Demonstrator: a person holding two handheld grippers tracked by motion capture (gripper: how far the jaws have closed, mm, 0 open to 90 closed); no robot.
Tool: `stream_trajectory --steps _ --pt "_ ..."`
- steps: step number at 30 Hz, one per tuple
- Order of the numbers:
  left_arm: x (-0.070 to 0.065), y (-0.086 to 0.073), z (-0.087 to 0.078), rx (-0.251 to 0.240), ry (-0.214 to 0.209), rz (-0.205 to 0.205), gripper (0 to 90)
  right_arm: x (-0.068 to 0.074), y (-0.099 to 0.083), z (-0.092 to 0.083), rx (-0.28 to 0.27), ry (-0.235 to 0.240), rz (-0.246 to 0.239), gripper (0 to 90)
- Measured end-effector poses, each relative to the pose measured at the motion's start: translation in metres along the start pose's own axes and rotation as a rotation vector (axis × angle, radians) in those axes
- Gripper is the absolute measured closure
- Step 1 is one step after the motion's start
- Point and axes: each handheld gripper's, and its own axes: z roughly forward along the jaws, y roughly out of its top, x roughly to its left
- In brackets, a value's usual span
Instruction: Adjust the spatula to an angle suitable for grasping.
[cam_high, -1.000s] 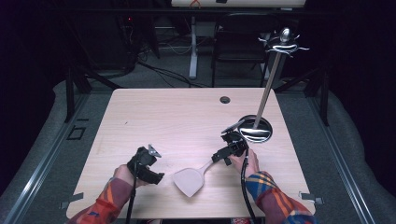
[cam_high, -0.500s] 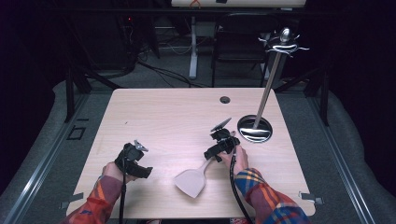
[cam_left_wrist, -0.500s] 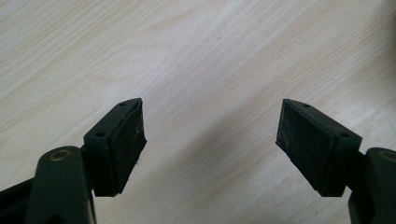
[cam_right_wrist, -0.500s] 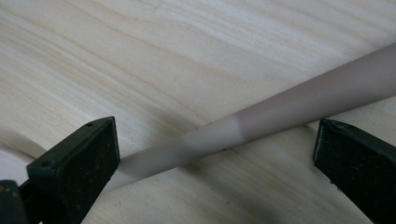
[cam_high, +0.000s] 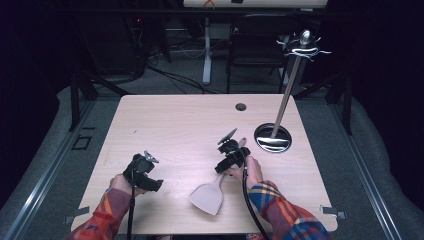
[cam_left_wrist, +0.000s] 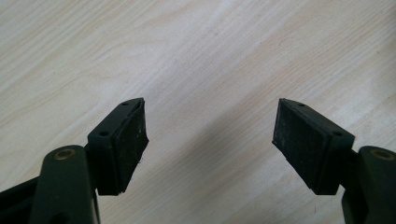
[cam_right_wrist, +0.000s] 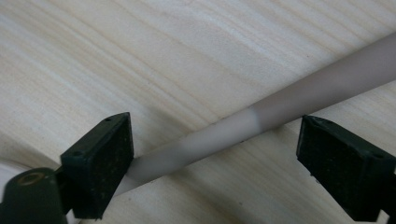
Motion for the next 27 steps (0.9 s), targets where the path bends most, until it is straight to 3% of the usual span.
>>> stream_trajectory --steps 9,10,16,21,26,27 --pt "0.001 -0.001 0.000 0.004 -0.003 -0.001 26.7 0.002 -0.002 -0.006 0.038 0.003 -0.094 19.8" --pt "0.000 -0.001 0.001 0.001 -0.001 0.000 26.8 0.000 -0.003 -0.009 0.063 -0.001 -0.114 21.2" --pt "-0.001 -0.001 0.001 0.010 -0.006 0.003 26.8 -0.002 -0.006 -0.011 0.075 0.010 -0.126 24.7" --pt "0.000 -0.001 0.002 0.015 0.002 0.001 27.2 0.008 -0.010 -0.015 0.085 -0.024 -0.162 33.6" --pt "0.000 -0.001 0.002 0.015 -0.003 0.005 27.3 0.012 -0.011 -0.018 0.088 -0.027 -0.210 41.0" --pt "0.000 -0.001 0.002 0.016 -0.002 0.003 27.3 0.011 -0.012 -0.019 0.067 -0.011 -0.216 45.3"
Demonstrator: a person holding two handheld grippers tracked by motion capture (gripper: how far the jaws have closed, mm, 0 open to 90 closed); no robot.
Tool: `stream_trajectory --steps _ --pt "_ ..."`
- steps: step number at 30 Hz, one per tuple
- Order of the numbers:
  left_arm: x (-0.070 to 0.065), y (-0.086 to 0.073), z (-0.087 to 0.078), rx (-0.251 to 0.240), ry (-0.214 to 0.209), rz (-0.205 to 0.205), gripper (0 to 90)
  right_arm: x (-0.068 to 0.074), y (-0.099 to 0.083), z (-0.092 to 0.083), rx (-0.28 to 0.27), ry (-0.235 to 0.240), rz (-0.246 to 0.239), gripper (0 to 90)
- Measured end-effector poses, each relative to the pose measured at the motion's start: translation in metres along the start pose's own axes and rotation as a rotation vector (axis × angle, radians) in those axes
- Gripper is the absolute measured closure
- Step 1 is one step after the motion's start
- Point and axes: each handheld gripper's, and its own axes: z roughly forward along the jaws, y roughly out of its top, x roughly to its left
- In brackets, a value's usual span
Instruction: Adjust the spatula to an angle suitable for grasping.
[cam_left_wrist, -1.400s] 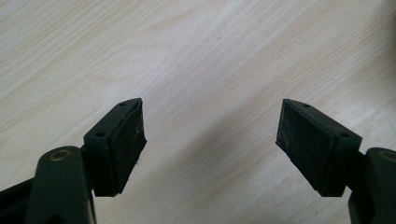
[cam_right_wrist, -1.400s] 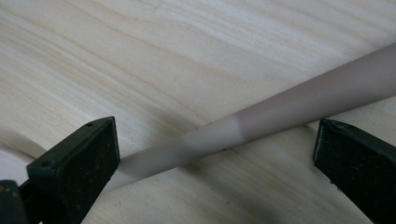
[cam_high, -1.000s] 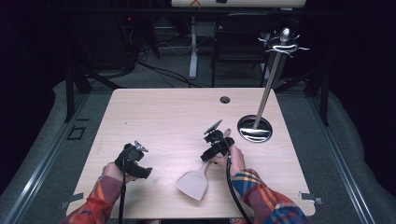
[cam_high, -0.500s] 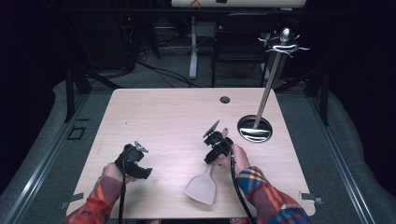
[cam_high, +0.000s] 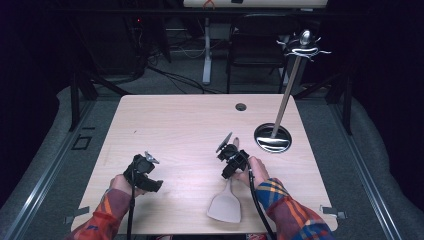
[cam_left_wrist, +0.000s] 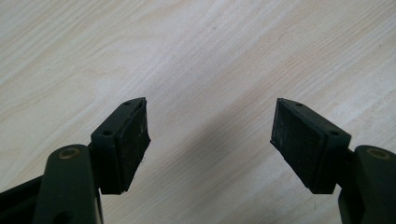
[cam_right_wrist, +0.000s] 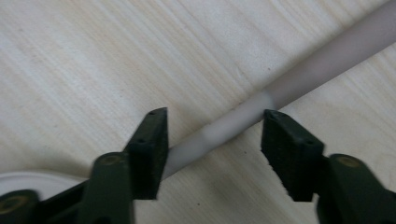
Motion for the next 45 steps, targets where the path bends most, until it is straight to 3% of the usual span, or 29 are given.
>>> stream_trajectory --steps 1,3,4,5,7,8,9,10,12,16,17,18,19,20,23,24,25,26,28,36,39,45 --pt "0.000 0.000 0.000 0.002 0.001 0.001 27.3 0.000 0.000 -0.004 0.013 0.004 -0.045 51.6" --pt "0.000 0.000 0.000 0.004 0.000 0.003 27.3 -0.001 -0.001 -0.008 0.010 0.018 -0.064 61.0" --pt "0.000 0.000 0.000 0.004 -0.002 0.002 27.3 -0.001 -0.001 -0.008 0.010 0.018 -0.064 61.0" --pt "0.000 0.000 0.000 0.004 -0.002 0.003 27.3 -0.003 -0.002 -0.009 0.001 0.047 -0.056 68.2" --pt "0.000 0.000 0.000 0.002 -0.001 0.004 27.3 -0.005 -0.002 -0.009 -0.003 0.069 -0.040 68.6" --pt "0.000 0.001 0.000 0.003 -0.001 0.005 27.3 -0.005 -0.003 -0.009 -0.005 0.081 -0.036 66.2" --pt "0.000 0.001 0.000 0.005 -0.001 0.006 27.3 -0.005 -0.003 -0.007 0.010 0.073 0.005 45.7" --pt "0.000 0.001 0.000 0.005 -0.001 0.006 27.4 -0.005 -0.003 -0.007 0.010 0.073 0.005 45.7" --pt "0.000 0.001 0.000 0.002 0.000 0.007 27.5 -0.009 -0.005 -0.004 0.021 0.068 0.079 36.6" --pt "0.000 0.001 0.001 0.007 -0.002 0.010 27.6 -0.012 -0.005 0.002 0.030 0.058 0.124 32.4" --pt "0.000 0.001 0.001 0.005 -0.002 0.010 27.6 -0.011 -0.003 0.008 0.056 0.076 0.125 33.9" --pt "-0.001 0.001 0.000 0.002 -0.001 0.011 27.7 -0.007 -0.005 0.015 0.014 0.083 0.167 36.6" --pt "-0.001 0.001 0.000 0.002 -0.001 0.011 27.7 -0.007 -0.005 0.015 0.014 0.083 0.167 36.6" --pt "-0.001 0.001 0.000 0.002 -0.002 0.012 27.7 -0.003 0.000 0.013 0.049 0.027 0.087 41.3" --pt "0.000 0.001 0.000 0.003 -0.003 0.012 27.7 0.004 0.003 0.012 0.034 0.041 0.047 50.5" --pt "0.000 0.001 0.000 0.001 -0.004 0.012 27.7 0.005 0.004 0.012 0.021 0.036 0.010 53.2" --pt "0.000 0.001 0.000 0.001 -0.004 0.012 27.7 0.005 0.004 0.012 0.021 0.036 0.010 53.2" --pt "0.000 0.001 0.000 0.001 -0.004 0.013 27.7 0.009 0.006 0.010 0.045 0.040 -0.030 58.0" --pt "0.000 0.001 0.001 -0.001 -0.005 0.011 27.7 0.010 0.006 0.009 0.053 0.034 -0.053 60.9" --pt "0.003 0.001 0.004 0.004 -0.006 0.011 27.7 -0.005 0.001 0.006 0.078 0.056 -0.050 78.0" --pt "0.002 0.001 0.002 0.007 -0.008 0.015 27.7 -0.011 -0.003 0.006 0.060 0.066 -0.020 78.5" --pt "0.001 0.002 0.003 0.008 -0.008 0.021 27.7 -0.014 -0.003 0.005 0.068 0.081 -0.004 77.7"
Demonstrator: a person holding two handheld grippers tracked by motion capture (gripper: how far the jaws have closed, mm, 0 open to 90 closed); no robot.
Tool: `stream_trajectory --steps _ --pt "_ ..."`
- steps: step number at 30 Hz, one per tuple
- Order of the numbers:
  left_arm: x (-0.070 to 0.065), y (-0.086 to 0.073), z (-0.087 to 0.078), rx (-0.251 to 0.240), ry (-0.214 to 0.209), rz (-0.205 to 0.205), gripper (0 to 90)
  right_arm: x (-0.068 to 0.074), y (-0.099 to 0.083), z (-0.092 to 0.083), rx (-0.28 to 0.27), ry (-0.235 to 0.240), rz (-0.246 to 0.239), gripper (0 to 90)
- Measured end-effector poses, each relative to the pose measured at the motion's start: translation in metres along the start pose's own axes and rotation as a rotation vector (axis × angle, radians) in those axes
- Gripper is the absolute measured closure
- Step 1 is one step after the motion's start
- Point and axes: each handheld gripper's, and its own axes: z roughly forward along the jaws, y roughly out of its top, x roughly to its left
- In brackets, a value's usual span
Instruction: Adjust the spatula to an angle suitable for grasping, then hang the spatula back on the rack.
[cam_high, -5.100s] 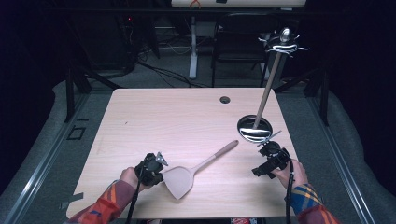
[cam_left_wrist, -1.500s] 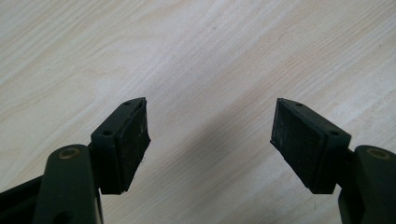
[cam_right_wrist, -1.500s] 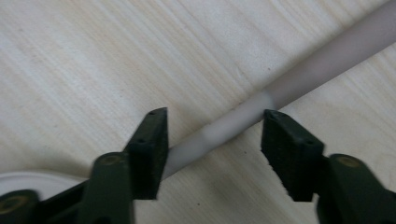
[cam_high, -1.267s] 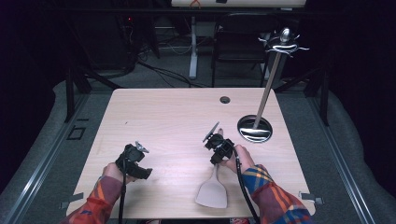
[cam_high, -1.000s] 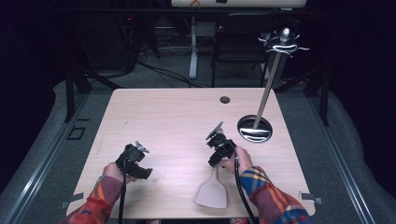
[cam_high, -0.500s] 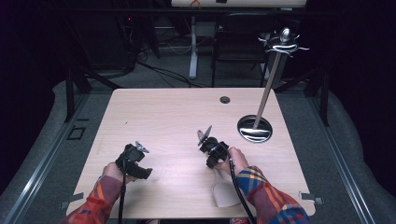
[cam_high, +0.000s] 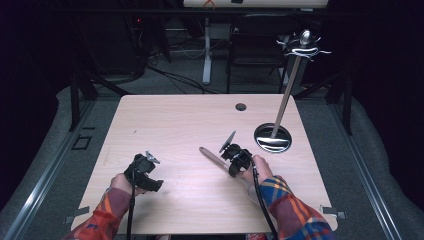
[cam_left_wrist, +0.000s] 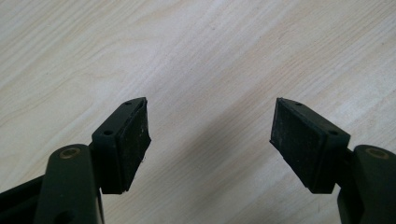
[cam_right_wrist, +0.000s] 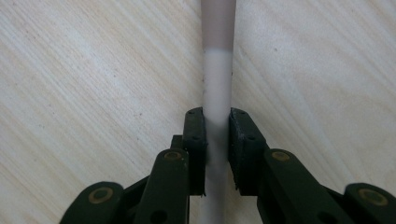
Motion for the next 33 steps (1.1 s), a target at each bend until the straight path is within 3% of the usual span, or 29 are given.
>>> stream_trajectory --steps 3,5,15,16,18,21,24,26,29,33 --pt "-0.001 0.000 0.000 -0.002 -0.001 0.003 27.7 0.001 0.004 0.003 -0.056 0.026 0.029 73.7" --pt "-0.001 0.000 0.000 -0.002 -0.003 0.005 27.7 0.003 0.009 0.004 -0.072 0.000 0.021 72.8" --pt "-0.002 0.000 0.000 0.003 -0.003 0.009 27.5 0.003 0.013 0.006 -0.039 -0.017 0.002 76.7" --pt "-0.002 0.000 0.000 0.003 -0.007 0.011 27.5 0.005 0.012 0.008 -0.064 -0.018 0.022 77.0" --pt "-0.003 0.001 0.000 0.003 -0.008 0.015 27.5 0.006 0.011 0.008 -0.076 -0.049 0.006 77.5" --pt "-0.002 0.001 0.000 -0.003 -0.007 0.008 27.0 0.006 0.012 0.008 -0.080 -0.033 0.010 77.7" --pt "-0.001 0.000 -0.001 -0.014 -0.008 0.002 24.2 0.006 0.011 0.004 -0.087 -0.017 0.025 77.7" --pt "0.000 0.000 -0.001 -0.023 -0.006 -0.006 17.7 0.003 0.008 -0.003 -0.122 0.011 0.025 77.9" --pt "0.001 0.000 -0.002 -0.032 -0.007 -0.007 12.7 0.003 0.006 -0.010 -0.139 0.020 0.030 77.8" --pt "0.003 -0.001 -0.004 -0.052 -0.013 -0.020 4.6 0.003 -0.001 -0.027 -0.201 0.035 0.036 77.8"
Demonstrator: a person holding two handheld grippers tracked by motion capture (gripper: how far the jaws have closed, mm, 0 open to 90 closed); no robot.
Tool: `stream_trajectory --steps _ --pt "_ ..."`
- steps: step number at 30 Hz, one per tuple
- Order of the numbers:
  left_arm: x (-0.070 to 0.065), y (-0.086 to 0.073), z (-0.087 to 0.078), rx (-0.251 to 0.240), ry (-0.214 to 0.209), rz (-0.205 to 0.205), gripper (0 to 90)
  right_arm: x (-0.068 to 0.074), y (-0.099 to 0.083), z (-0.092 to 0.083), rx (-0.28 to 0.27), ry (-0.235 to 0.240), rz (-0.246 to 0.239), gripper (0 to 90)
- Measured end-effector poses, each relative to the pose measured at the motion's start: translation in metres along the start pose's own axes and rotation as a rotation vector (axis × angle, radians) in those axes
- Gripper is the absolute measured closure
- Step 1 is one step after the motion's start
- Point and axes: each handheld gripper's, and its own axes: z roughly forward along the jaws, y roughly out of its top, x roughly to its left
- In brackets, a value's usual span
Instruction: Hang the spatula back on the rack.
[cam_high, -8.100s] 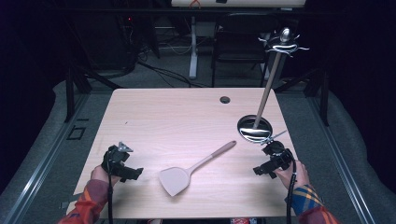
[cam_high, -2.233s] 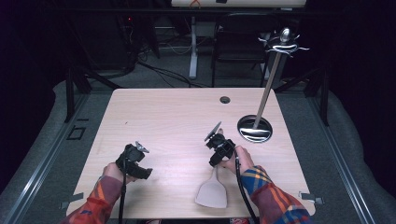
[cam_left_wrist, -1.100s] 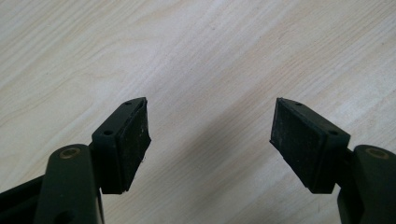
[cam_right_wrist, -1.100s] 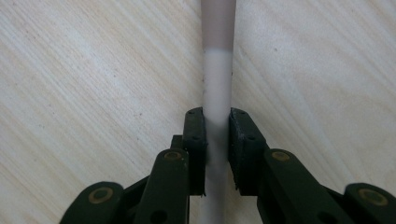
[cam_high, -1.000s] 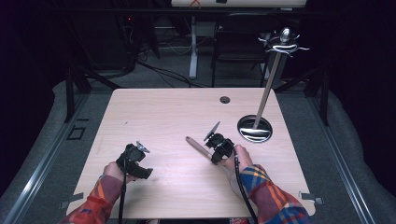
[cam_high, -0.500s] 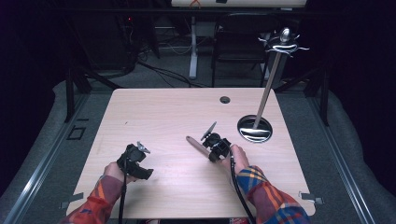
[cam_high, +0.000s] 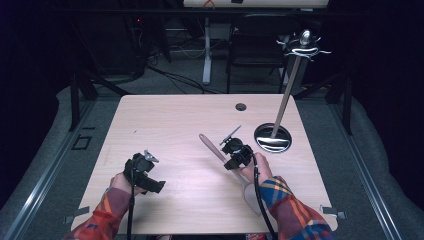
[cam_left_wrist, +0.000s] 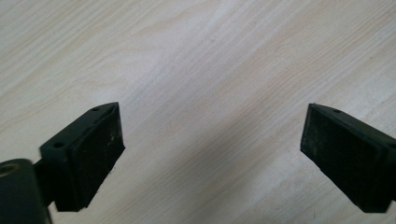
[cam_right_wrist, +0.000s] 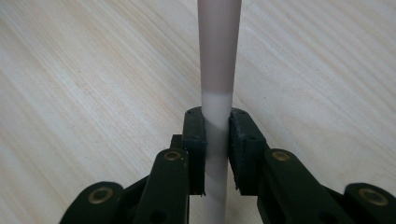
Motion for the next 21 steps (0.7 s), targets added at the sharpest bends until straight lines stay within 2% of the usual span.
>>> stream_trajectory --steps 1,4,5,10,12,21 --pt "0.000 0.000 0.000 -0.005 0.001 -0.002 3.1 0.001 -0.002 -0.003 -0.025 0.007 0.013 77.8" --pt "0.001 0.000 0.000 -0.006 -0.003 -0.006 0.8 -0.001 -0.004 -0.016 -0.041 0.017 -0.001 77.8" --pt "0.001 0.000 0.000 -0.005 -0.006 -0.006 0.3 -0.001 -0.005 -0.019 -0.061 0.023 0.010 77.8" --pt "0.001 -0.001 -0.001 -0.017 -0.004 -0.001 0.2 -0.005 -0.009 -0.032 -0.075 0.050 0.004 77.7" --pt "0.001 -0.001 -0.002 -0.020 -0.002 0.002 0.2 -0.006 -0.011 -0.036 -0.093 0.064 0.011 77.7" --pt "0.002 -0.002 -0.003 -0.044 -0.021 0.005 0.1 -0.009 -0.014 -0.045 -0.134 0.068 0.013 77.8"
